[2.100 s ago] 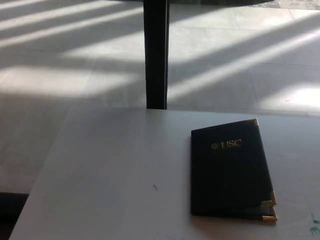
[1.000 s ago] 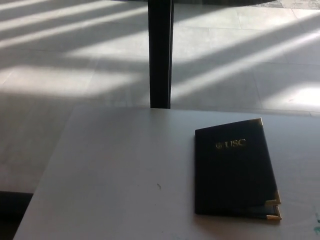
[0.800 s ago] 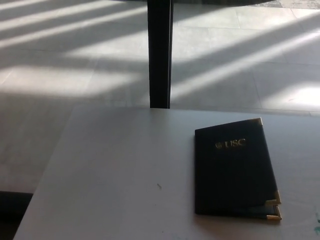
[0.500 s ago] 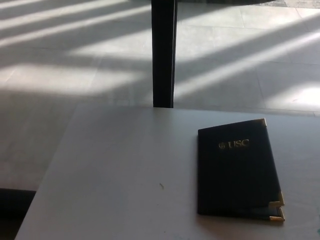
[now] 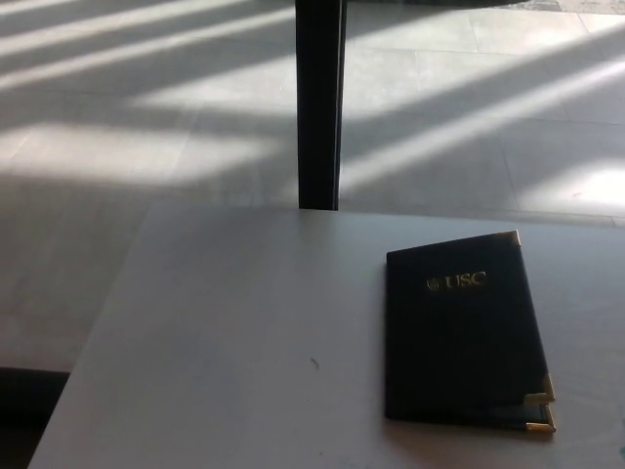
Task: There is a diary kept infront of the robot and the robot uses its right hand to grab its cover and puses it to the left to open it.
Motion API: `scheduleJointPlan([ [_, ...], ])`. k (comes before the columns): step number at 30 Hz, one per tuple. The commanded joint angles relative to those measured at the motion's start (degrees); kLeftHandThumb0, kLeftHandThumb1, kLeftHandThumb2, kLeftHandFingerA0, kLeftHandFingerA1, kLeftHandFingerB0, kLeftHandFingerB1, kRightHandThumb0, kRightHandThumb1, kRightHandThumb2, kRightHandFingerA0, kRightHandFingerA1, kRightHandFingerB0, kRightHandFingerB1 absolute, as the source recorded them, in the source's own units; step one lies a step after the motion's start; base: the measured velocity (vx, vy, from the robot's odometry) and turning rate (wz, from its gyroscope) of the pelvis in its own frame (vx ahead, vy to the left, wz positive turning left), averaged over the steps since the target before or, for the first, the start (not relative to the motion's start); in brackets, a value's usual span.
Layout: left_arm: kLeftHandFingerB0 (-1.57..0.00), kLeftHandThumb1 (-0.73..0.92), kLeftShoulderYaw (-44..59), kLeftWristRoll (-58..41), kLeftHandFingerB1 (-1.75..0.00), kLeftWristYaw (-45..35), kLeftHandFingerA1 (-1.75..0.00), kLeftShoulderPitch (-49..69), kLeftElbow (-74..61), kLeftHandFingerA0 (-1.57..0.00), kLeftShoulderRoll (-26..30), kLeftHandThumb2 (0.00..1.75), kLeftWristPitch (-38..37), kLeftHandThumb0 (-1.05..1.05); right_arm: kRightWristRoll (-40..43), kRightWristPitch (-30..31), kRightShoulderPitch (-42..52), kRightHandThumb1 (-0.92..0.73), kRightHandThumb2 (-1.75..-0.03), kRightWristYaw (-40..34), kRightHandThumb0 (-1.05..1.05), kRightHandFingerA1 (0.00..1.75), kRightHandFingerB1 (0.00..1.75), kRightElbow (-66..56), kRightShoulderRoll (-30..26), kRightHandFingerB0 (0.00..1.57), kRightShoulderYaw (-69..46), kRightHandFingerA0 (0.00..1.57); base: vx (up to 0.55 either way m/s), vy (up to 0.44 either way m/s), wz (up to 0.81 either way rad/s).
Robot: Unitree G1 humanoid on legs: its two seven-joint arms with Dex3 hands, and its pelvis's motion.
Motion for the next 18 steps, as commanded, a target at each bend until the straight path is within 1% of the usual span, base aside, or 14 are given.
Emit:
scheduleJointPlan([
  [1, -0.43, 0.92, -1.01, -2.37, -0.96, -1.42, -1.07, 0.71, -5.57, -0.57, -1.46, 0.95, 0.28, -0.93, 2.66, 2.40, 1.09, -0.85, -0.71, -1.15, -0.86, 0.81, 0.59, -5.75, 2.00, 0.61, 2.14, 0.77, 0.00, 0.000, 0.00],
  [2, -0.50, 0.92, -1.73, -2.34, -0.93, -0.45, -1.04, 0.36, -7.65, -0.61, -2.12, 1.02, 1.24, -1.01, 2.57, 2.67, 0.23, -0.87, -0.68, -1.44, -0.84, 0.80, 0.60, -6.80, 2.20, 0.67, 3.44, 0.79, 0.00, 0.000, 0.00],
  [3, -0.50, 0.92, -2.39, -2.14, -0.92, 0.63, -1.03, 0.25, -9.54, -0.60, -2.92, 0.91, 1.53, -0.95, 2.27, 2.70, -0.31, -0.61, -1.06, -1.90, -0.86, 0.82, 0.69, -8.17, 2.71, 0.70, 4.65, 0.85, 0.00, 0.000, 0.00],
  [5, -0.50, 0.92, -2.68, -2.33, -0.92, 1.04, -1.03, 1.09, -11.21, -0.60, -3.53, 0.91, 1.94, -0.95, 2.33, 3.19, -0.19, -0.61, -1.06, -2.65, -0.86, 0.82, 0.69, -9.22, 3.03, 0.70, 5.31, 0.85, 0.00, 0.000, 0.00],
  [6, -0.47, 0.92, -2.71, -2.40, -0.90, 1.43, -1.01, 0.66, -10.49, -0.56, -3.42, 0.92, 1.96, -0.94, 3.14, 3.07, 0.53, -0.85, -0.66, -0.96, -0.86, 0.81, 0.63, -10.32, 3.66, 0.68, 6.07, 0.82, 0.00, 0.000, 0.00],
  [8, -0.46, 0.92, -3.10, -2.15, -0.97, 0.66, -1.08, 1.27, -9.45, -0.54, -3.06, 0.94, 1.44, -0.95, 2.98, 3.76, 1.54, -0.87, -0.62, -1.88, -0.87, 0.88, 0.69, -11.04, 4.07, 0.69, 6.42, 0.78, 0.00, 0.000, 0.00],
  [9, -0.49, 0.85, -3.19, -2.16, -0.96, 0.59, -1.02, 1.35, -9.36, -0.49, -2.99, 1.15, 1.44, -0.97, 2.96, 3.61, 1.87, -0.84, -0.67, -1.67, -0.87, 0.89, 0.71, -10.75, 4.07, 0.67, 6.38, 0.77, 0.00, 0.000, 0.00],
  [10, -0.44, 0.92, -3.26, -2.24, -1.02, 0.25, -1.11, 1.56, -9.04, -0.51, -2.85, 0.95, 1.24, -0.95, 3.10, 3.46, 2.65, -0.61, -1.09, -1.15, -0.90, 0.91, 0.76, -10.78, 4.25, 0.64, 6.43, 0.78, 0.00, 0.000, 0.00],
  [11, -0.45, 0.92, -3.13, -2.41, -1.05, 0.79, -1.13, 1.63, -9.04, -0.52, -2.83, 0.94, 1.27, -0.95, 3.40, 3.33, 3.04, -0.86, -0.69, -0.75, -0.89, 0.93, 0.74, -10.79, 4.45, 0.67, 6.60, 0.75, 0.00, 0.000, 0.00],
  [12, -0.45, 0.92, -3.10, -2.60, -1.07, 0.79, -1.15, 1.82, -9.52, -0.52, -2.84, 0.95, 1.46, -0.95, 3.86, 3.34, 3.23, -0.86, -0.63, -0.56, -0.89, 0.93, 0.74, -11.18, 4.92, 0.67, 6.83, 0.75, 0.00, 0.000, 0.00],
  [15, -0.44, 0.92, -3.22, -2.91, -1.06, 0.61, -1.16, 2.04, -10.13, -0.51, -2.96, 0.96, 1.81, -0.95, 4.38, 3.58, 3.08, -0.84, -0.67, -1.29, -0.90, 0.93, 0.73, -11.77, 5.44, 0.67, 7.46, 0.78, 0.00, 0.000, 0.00],
  [16, -0.49, 0.92, -3.53, -2.78, -1.05, 0.53, -1.14, 2.15, -10.29, -0.53, -3.13, 1.03, 1.86, -1.02, 5.59, 4.17, 2.69, -0.82, -0.64, -0.18, -0.89, 0.87, 0.69, -12.01, 6.17, 0.63, 8.40, 0.79, 0.00, 0.000, 0.00],
  [17, -0.48, 0.85, -3.98, -2.74, -0.98, -0.14, -1.07, 2.29, -10.66, -0.49, -3.20, 1.14, 2.15, -1.02, 4.82, 4.02, 1.91, -0.56, -1.02, -1.14, -0.88, 0.84, 0.72, -12.39, 6.68, 0.66, 9.56, 0.78, 0.00, 0.000, 0.00],
  [18, -0.48, 0.92, -4.35, -2.49, -1.01, 0.34, -1.08, 2.16, -10.87, -0.52, -3.37, 1.03, 2.01, -0.99, 5.95, 4.61, 1.37, -0.79, -0.64, -1.35, -0.85, 0.86, 0.70, -13.90, 7.56, 0.63, 10.26, 0.70, 0.00, 0.000, 0.00],
])
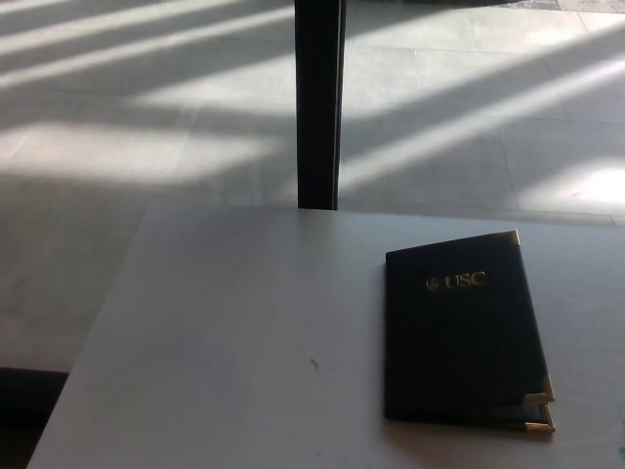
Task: There is a diary kept infront of the robot and the robot uses its right hand to grab its cover and puses it to the left to open it.
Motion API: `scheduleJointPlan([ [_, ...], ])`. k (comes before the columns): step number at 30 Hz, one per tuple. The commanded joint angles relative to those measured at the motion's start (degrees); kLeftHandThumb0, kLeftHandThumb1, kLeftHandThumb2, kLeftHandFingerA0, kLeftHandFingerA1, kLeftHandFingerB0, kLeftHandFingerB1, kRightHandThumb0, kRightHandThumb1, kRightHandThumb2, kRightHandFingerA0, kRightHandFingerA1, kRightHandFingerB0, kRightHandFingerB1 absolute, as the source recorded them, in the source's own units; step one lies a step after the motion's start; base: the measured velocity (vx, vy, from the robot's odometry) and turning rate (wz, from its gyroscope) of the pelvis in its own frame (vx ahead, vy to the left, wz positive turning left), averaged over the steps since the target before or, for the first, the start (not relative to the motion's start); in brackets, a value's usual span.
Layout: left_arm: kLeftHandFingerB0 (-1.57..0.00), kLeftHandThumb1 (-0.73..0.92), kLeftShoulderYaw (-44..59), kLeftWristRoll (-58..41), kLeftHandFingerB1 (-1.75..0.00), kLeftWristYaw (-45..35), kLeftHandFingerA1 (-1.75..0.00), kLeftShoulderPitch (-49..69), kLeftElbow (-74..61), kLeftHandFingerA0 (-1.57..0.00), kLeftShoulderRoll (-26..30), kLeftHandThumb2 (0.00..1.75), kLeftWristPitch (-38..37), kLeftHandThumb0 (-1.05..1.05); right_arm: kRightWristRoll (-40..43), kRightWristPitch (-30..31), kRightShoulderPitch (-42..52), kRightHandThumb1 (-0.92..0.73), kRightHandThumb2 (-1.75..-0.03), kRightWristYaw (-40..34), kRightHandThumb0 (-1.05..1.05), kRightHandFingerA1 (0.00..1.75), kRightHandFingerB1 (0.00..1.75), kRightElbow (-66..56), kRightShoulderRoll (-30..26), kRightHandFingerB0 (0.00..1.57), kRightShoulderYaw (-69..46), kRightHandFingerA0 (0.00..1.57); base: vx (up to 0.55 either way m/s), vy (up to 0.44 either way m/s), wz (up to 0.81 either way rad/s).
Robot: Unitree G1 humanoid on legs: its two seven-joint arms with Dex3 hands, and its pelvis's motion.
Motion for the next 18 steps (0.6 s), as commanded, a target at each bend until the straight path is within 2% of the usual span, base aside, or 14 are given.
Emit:
scheduleJointPlan([
  [1, -0.49, 0.92, -1.09, -0.86, -1.01, 0.49, -1.08, 0.50, -1.75, -0.54, -0.34, 1.03, 2.20, -1.01, 2.56, 1.74, -1.39, -0.78, -0.65, -0.99, -0.83, 0.83, 0.67, -3.79, 2.94, 0.61, 3.34, 0.68, 0.00, 0.000, 0.00],
  [3, -0.49, 0.92, -1.48, -0.82, -1.01, 0.79, -1.09, 0.81, -2.43, -0.55, -0.71, 1.03, 2.58, -1.02, 2.62, 1.38, -1.31, -0.78, -0.64, -0.08, -0.80, 0.78, 0.61, -5.53, 4.44, 0.57, 5.61, 0.64, 0.00, 0.000, 0.00],
  [4, -0.51, 0.84, -1.54, -0.89, -0.99, 0.59, -1.07, 0.93, -2.34, -0.59, -0.83, 1.39, 2.59, -0.90, 2.76, 1.86, -1.16, -0.81, -0.64, 0.52, -0.75, 0.75, 0.55, -7.60, 5.59, 0.49, 7.76, 0.58, 0.00, 0.000, 0.00],
  [5, -0.51, 0.84, -1.47, -1.07, -0.99, 0.23, -1.07, 0.94, -2.02, -0.59, -0.85, 1.39, 2.47, -0.90, 2.93, 2.76, -0.93, -0.81, -0.64, 0.57, -0.75, 0.75, 0.55, -10.04, 6.55, 0.49, 9.97, 0.58, 0.00, 0.000, 0.00],
  [6, -0.48, 0.92, -1.43, -1.17, -1.07, 0.67, -1.13, 0.94, -2.19, -0.52, -0.95, 1.03, 2.67, -1.03, 3.51, 3.33, -0.60, -0.63, -1.02, 0.66, -0.72, 0.74, 0.61, -11.73, 7.22, 0.43, 11.25, 0.52, 0.00, 0.000, 0.00],
  [7, -0.49, 0.92, -1.30, -1.33, -1.09, 0.72, -1.15, 0.91, -1.95, -0.51, -0.93, 1.04, 2.70, -1.05, 4.12, 4.24, -0.59, -0.84, -0.65, 0.17, -0.70, 0.68, 0.49, -13.23, 7.85, 0.43, 12.33, 0.50, 0.00, 0.000, 0.00],
  [8, -0.49, 0.92, -1.04, -1.56, -1.14, 0.49, -1.18, 0.78, -1.21, -0.51, -0.83, 1.02, 2.46, -1.04, 4.71, 5.57, -0.76, -0.69, -1.02, -0.60, -0.67, 0.68, 0.56, -15.04, 8.56, 0.34, 13.92, 0.43, 0.00, 0.000, 0.00],
  [9, -0.49, 0.92, -0.91, -1.63, -1.14, 0.47, -1.18, 0.66, -0.80, -0.51, -0.79, 1.02, 2.21, -1.04, 4.76, 6.08, -0.72, -0.69, -1.02, -0.52, -0.67, 0.68, 0.56, -15.93, 8.85, 0.34, 15.04, 0.43, 0.00, 0.000, 0.00],
  [10, -0.48, 0.92, -0.81, -1.60, -1.15, 0.17, -1.20, 0.78, 0.19, -0.51, -0.61, 1.03, 1.91, -1.04, 6.40, 7.92, -0.50, -0.92, -0.68, 0.38, -0.62, 0.62, 0.41, -18.26, 9.92, 0.31, 17.65, 0.38, 0.00, 0.000, 0.00],
  [11, -0.44, 0.92, -0.87, -1.46, -1.17, 0.36, -1.21, 1.03, 0.19, -0.52, -0.73, 0.95, 1.78, -0.99, 6.63, 8.28, -0.52, -0.92, -0.73, 0.48, -0.57, 0.56, 0.41, -19.19, 10.85, 0.24, 19.32, 0.31, 0.00, 0.000, 0.00],
  [15, -0.48, 0.92, -1.36, -1.04, -1.14, 1.17, -1.18, 1.26, 0.21, -0.52, -0.84, 1.02, 1.70, -1.04, 7.62, 9.04, 0.03, -0.92, -0.77, -0.26, -0.54, 0.56, 0.41, -20.66, 11.73, 0.23, 21.22, 0.31, 0.00, 0.000, 0.00],
  [16, -0.52, 0.91, -1.55, -1.00, -1.09, 0.68, -1.19, 1.64, 0.34, -0.59, -0.82, 1.43, 1.69, -0.98, 6.29, 9.03, 0.04, -0.92, -0.80, 0.90, -0.52, 0.57, 0.41, -20.24, 12.43, 0.21, 24.01, 0.31, 0.00, 0.000, 0.00],
  [17, -0.41, 0.92, -1.61, -0.94, -1.24, 0.29, -1.26, 1.94, 0.61, -0.46, -0.80, 0.97, 1.34, -1.01, 5.82, 9.10, -0.09, -0.85, -1.00, 0.52, -0.57, 0.60, 0.47, -19.86, 13.10, 0.19, 25.16, 0.29, 0.00, 0.000, 0.00],
  [18, -0.41, 0.92, -1.66, -0.95, -1.24, 0.14, -1.26, 2.07, 0.74, -0.46, -0.78, 0.97, 1.17, -1.01, 5.73, 9.05, -0.10, -0.85, -1.00, 0.24, -0.57, 0.60, 0.47, -19.71, 13.31, 0.19, 25.62, 0.29, 0.00, 0.000, 0.00],
])
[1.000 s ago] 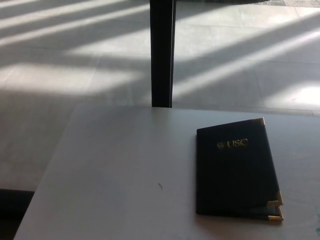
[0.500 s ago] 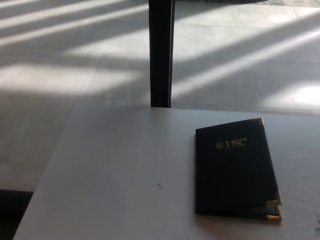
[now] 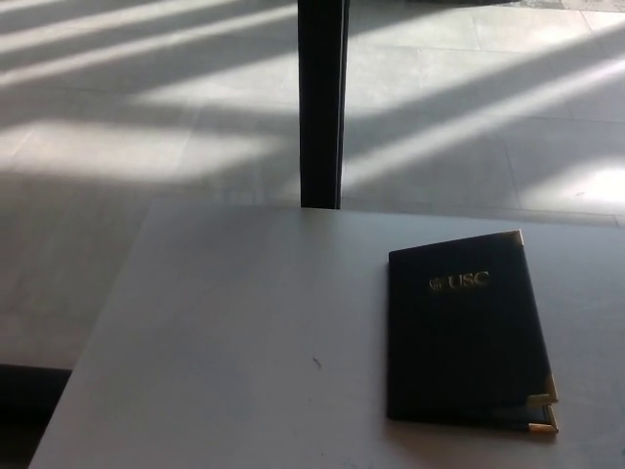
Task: There is a diary kept infront of the robot and the robot uses its right hand to grab its cover and puses it to the left to open it.
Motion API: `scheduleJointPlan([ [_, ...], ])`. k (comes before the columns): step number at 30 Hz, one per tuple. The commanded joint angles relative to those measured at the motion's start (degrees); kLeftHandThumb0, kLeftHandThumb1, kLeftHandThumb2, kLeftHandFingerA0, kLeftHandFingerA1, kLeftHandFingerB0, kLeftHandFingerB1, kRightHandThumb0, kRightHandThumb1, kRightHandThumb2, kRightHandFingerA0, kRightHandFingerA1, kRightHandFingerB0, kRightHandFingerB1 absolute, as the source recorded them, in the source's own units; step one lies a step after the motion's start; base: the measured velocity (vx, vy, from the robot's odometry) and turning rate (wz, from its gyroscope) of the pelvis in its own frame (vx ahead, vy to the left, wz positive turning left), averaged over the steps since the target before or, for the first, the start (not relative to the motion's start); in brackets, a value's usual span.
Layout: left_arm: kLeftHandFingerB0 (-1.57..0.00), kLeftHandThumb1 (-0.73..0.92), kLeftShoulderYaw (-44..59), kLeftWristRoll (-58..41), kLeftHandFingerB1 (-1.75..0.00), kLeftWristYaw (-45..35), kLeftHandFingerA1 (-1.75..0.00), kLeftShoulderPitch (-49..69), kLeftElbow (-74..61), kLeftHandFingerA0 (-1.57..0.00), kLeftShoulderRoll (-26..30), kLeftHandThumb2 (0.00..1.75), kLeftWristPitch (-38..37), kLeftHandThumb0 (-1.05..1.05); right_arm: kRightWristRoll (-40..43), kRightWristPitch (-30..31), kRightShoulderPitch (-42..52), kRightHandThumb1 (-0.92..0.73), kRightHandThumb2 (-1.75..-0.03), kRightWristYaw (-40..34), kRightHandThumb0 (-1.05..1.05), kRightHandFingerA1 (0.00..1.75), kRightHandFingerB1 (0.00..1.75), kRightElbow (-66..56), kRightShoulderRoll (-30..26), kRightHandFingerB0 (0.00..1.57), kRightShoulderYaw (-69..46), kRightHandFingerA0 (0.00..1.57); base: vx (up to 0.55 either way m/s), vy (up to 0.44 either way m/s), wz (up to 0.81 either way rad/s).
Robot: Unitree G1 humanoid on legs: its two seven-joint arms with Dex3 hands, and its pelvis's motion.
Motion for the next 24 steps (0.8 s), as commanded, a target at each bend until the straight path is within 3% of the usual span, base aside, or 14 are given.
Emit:
scheduleJointPlan([
  [1, -0.41, 0.92, -0.31, -0.16, -1.24, -0.11, -1.26, 1.16, 0.62, -0.46, 0.32, 0.97, -0.10, -1.01, 0.46, 2.15, 0.61, -0.85, -1.00, -0.02, -0.57, 0.60, 0.47, -0.14, 1.29, 0.19, 3.09, 0.29, 0.00, 0.000, 0.00],
  [4, -0.39, 0.92, -0.23, -0.38, -1.18, 0.42, -1.21, 1.42, 1.12, -0.44, 0.53, 0.97, 0.45, -0.98, -0.76, 1.21, 0.11, -0.85, -1.00, -0.02, -0.57, 0.60, 0.48, 2.19, 1.97, 0.20, 4.60, 0.27, 0.00, 0.000, 0.00],
  [5, -0.40, 0.92, -0.27, -0.24, -1.16, 0.60, -1.21, 1.44, 1.23, -0.46, 0.64, 0.97, 0.35, -0.97, -1.06, 1.15, 0.03, -0.92, -0.79, -0.30, -0.54, 0.57, 0.41, 2.43, 2.10, 0.22, 4.85, 0.31, 0.00, 0.000, 0.00],
  [6, -0.46, 0.92, -0.30, -0.04, -1.13, 0.90, -1.18, 1.42, 1.49, -0.48, 0.83, 1.06, 0.15, -1.04, -1.68, 0.89, -0.17, -0.92, -0.75, -0.76, -0.57, 0.57, 0.42, 3.21, 2.52, 0.24, 5.35, 0.32, 0.00, 0.000, 0.00],
  [9, -0.35, 0.92, 0.00, -0.65, -1.19, -0.50, -1.24, 1.67, 1.81, -0.40, 0.96, 0.98, -0.11, -0.97, -2.31, 0.28, -0.42, -0.92, -0.76, -1.08, -0.59, 0.58, 0.43, 4.59, 3.48, 0.24, 6.19, 0.33, 0.00, 0.000, 0.00],
  [10, -0.42, 0.92, 0.08, -0.59, -0.96, 0.32, -1.12, 1.62, 1.71, -0.57, 0.86, 1.41, 0.02, -0.93, -1.89, 0.54, -0.52, -0.92, -0.76, -1.44, -0.57, 0.56, 0.42, 4.88, 4.22, 0.23, 6.34, 0.31, 0.00, 0.000, 0.00],
  [14, -0.44, 0.88, 0.00, -0.42, -0.96, 0.86, -1.13, 1.59, 1.61, -0.59, 0.82, 1.40, 0.08, -0.87, -2.10, 0.20, -0.50, -0.92, -0.80, -0.60, -0.56, 0.54, 0.40, 6.07, 5.16, 0.23, 6.90, 0.29, 0.00, 0.000, 0.00],
  [15, -0.39, 0.92, -0.07, -0.34, -1.11, 0.75, -1.20, 1.67, 1.73, -0.47, 0.88, 0.98, -0.01, -0.99, -2.27, 0.02, -0.45, -0.85, -1.01, -0.45, -0.60, 0.57, 0.48, 6.71, 6.06, 0.18, 7.54, 0.23, 0.00, 0.000, 0.00],
  [16, -0.44, 0.89, -0.13, -0.34, -0.97, 0.37, -1.10, 1.76, 1.92, -0.56, 0.99, 1.40, -0.04, -0.89, -2.47, -0.07, -0.37, -0.84, -1.02, -0.41, -0.60, 0.58, 0.48, 7.05, 6.65, 0.18, 8.05, 0.25, 0.00, 0.000, 0.00],
  [18, -0.44, 0.89, -0.26, -0.29, -0.97, 0.20, -1.10, 1.82, 1.95, -0.56, 1.02, 1.40, -0.11, -0.89, -2.66, -0.14, -0.36, -0.84, -1.02, -0.50, -0.60, 0.58, 0.48, 7.28, 7.03, 0.18, 8.31, 0.25, 0.00, 0.000, 0.00],
  [19, -0.39, 0.92, -0.11, -0.32, -1.10, 1.03, -1.15, 1.58, 2.05, -0.45, 1.19, 0.98, 0.17, -0.97, -3.66, -0.36, -0.44, -0.84, -1.02, -0.73, -0.60, 0.60, 0.49, 7.57, 7.36, 0.19, 9.17, 0.28, 0.00, 0.000, 0.00],
  [20, -0.36, 0.92, -0.09, -0.34, -1.18, 0.78, -1.22, 1.67, 2.22, -0.41, 1.25, 0.99, 0.01, -0.97, -4.72, -0.55, -0.30, -0.92, -0.79, -0.80, -0.60, 0.58, 0.41, 7.90, 7.74, 0.19, 10.19, 0.32, 0.00, 0.000, 0.00],
  [21, -0.43, 0.92, 0.06, -0.56, -0.98, 0.46, -1.08, 1.67, 2.46, -0.53, 1.33, 1.42, -0.01, -0.93, -5.43, -0.95, -0.10, -0.92, -0.78, -0.48, -0.61, 0.60, 0.42, 8.24, 8.14, 0.19, 11.03, 0.32, 0.00, 0.000, 0.00],
  [24, -0.42, 0.92, 0.06, -0.60, -0.97, 0.50, -1.08, 1.45, 2.76, -0.53, 1.53, 1.43, 0.01, -0.93, -6.97, -2.12, 0.27, -0.92, -0.74, -0.67, -0.64, 0.67, 0.46, 8.49, 10.24, 0.26, 13.28, 0.38, 0.00, 0.000, 0.00],
])
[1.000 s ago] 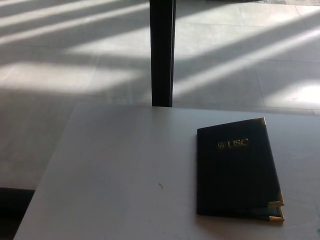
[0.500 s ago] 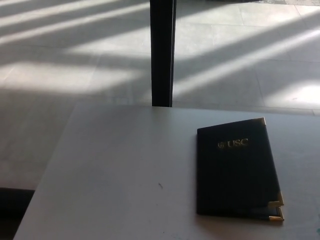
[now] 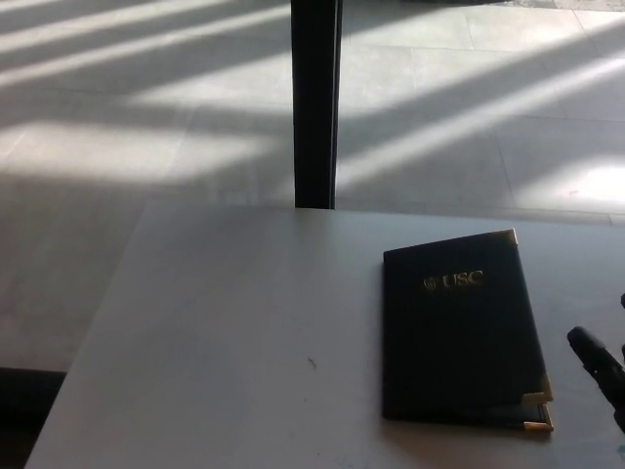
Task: There is a diary kept infront of the robot and the robot uses its right hand to grab its cover and puses it to the left to open it.
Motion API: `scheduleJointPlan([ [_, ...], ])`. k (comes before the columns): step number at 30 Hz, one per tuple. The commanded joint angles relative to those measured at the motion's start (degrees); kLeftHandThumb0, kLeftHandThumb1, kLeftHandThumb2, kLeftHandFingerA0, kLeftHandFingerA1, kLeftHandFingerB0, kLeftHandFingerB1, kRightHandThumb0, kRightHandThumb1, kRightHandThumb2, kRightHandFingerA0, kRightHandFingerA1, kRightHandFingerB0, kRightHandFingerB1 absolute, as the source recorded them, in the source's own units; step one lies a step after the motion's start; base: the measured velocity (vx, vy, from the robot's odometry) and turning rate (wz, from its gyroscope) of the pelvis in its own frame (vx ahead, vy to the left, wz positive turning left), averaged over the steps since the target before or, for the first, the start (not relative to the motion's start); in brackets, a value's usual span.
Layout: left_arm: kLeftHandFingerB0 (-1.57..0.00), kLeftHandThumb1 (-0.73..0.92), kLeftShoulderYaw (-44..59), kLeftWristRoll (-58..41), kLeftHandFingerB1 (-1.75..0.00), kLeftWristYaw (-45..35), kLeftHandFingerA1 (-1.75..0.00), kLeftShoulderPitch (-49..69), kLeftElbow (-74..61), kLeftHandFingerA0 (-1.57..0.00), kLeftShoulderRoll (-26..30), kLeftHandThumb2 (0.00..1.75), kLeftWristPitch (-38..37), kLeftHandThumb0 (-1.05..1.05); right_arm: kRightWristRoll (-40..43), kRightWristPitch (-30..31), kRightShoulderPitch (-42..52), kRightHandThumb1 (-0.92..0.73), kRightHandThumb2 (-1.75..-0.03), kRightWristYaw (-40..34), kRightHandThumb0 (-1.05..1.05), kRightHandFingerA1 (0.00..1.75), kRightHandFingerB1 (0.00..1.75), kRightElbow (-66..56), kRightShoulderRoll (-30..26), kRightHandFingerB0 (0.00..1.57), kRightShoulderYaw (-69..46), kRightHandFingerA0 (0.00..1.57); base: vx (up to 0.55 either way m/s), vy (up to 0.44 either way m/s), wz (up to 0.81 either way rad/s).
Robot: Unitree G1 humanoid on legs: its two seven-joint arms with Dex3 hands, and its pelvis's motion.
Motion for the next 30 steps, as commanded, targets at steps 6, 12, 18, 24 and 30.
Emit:
scheduleJointPlan([
  [6, -0.38, 0.92, 0.00, -0.13, -0.93, 0.19, -1.06, 0.40, 0.51, -0.51, 1.23, 1.43, -0.13, -0.92, -5.01, -1.83, 0.34, -0.92, -0.76, -1.18, -0.63, 0.69, 0.46, 0.59, 4.79, 0.30, 4.82, 0.38, 0.00, 0.000, 0.00],
  [12, -0.46, 0.86, 0.49, -0.52, -0.97, 0.58, -1.11, 0.49, 0.82, -0.60, 1.32, 1.39, 0.06, -0.85, -6.63, -1.83, 1.04, -0.92, -0.75, -0.58, -0.64, 0.71, 0.44, -0.22, 6.65, 0.28, 7.70, 0.37, 0.00, 0.000, 0.00],
  [18, -0.40, 0.92, 0.56, -0.15, -0.95, 0.86, -1.09, 0.29, 2.44, -0.54, 1.84, 1.42, -0.41, -0.90, -7.92, -1.90, 3.08, -0.92, -0.75, -0.51, -0.66, 0.71, 0.48, -1.43, 8.05, 0.26, 10.93, 0.37, 0.00, 0.000, 0.00],
  [24, -0.27, 0.92, 0.48, -0.21, -1.15, 0.81, -1.27, 0.43, 2.36, -0.40, 2.25, 1.03, 0.16, -0.97, -8.96, -2.13, 3.41, -0.72, -1.15, -2.00, -0.50, 0.72, 0.53, -0.86, 11.08, 0.17, 12.52, 0.42, 0.00, 0.000, 0.00],
  [30, -0.48, 0.92, -0.38, 0.62, -0.99, 1.11, -1.13, 0.33, 3.12, -0.59, 2.13, 1.43, -0.68, -0.88, -9.14, -2.66, 1.98, -0.92, -0.76, -2.43, -0.65, 0.73, 0.49, -0.63, 14.07, 0.31, 14.31, 0.40, 0.00, 0.000, 0.00],
])
